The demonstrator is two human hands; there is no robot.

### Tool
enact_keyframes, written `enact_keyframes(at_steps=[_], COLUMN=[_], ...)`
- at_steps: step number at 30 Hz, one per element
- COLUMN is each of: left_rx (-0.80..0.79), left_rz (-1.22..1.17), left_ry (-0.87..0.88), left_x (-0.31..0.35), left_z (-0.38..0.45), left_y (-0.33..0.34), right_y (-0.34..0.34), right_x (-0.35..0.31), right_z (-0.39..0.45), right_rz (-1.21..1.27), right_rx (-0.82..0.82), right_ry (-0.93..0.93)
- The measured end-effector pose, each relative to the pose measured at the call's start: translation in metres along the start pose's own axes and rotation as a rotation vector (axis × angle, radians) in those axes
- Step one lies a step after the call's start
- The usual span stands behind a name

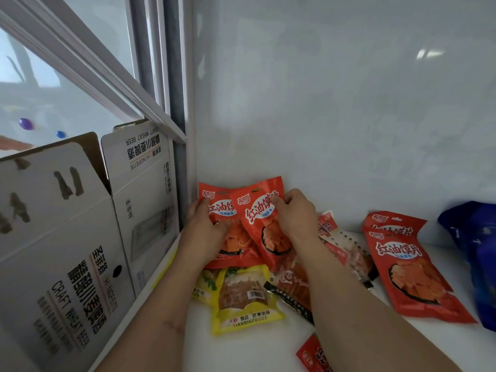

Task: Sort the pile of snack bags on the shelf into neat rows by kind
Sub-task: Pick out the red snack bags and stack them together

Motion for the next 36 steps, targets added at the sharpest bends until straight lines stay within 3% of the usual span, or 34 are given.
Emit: enact_keyframes(at_steps=[6, 11, 15, 21, 24, 27, 32, 36], left_rx=[-0.001, 0.001, -0.005, 0.067, 0.140, 0.184, 0.045, 0.007], left_rz=[-0.003, -0.003, -0.011, -0.236, -0.375, -0.460, -0.535, -0.634], left_ry=[-0.025, -0.045, -0.072, -0.123, -0.155, -0.199, -0.288, -0.288], left_x=[-0.003, -0.005, -0.010, -0.018, -0.018, -0.023, -0.029, -0.022], left_z=[0.003, 0.005, 0.007, 0.016, 0.018, 0.019, 0.018, 0.015], left_y=[0.000, 0.000, 0.000, -0.004, -0.011, -0.013, 0.001, 0.005], right_y=[0.005, 0.010, 0.017, 0.014, 0.007, 0.002, -0.008, -0.019], right_x=[0.000, 0.012, 0.017, 0.003, -0.001, 0.002, 0.012, 0.024], right_z=[-0.001, -0.004, -0.002, -0.001, 0.002, 0.008, 0.016, 0.022], right_rz=[-0.263, -0.059, -0.116, 0.177, 0.441, 0.517, 0.524, 0.640], right_rx=[-0.233, -0.543, -0.601, -0.527, -0.365, -0.204, 0.004, 0.125], right_ry=[-0.082, 0.035, 0.032, 0.022, 0.103, 0.116, 0.141, 0.331])
Point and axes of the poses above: each hand's wrist, its own z-axis towards the middle knuckle, its own y-axis out of the palm, x = y × z, the point moved 6 cm from there along z, towards the middle knuckle, and after that the axes turned 13 degrees about x, right-handed, at the moved point
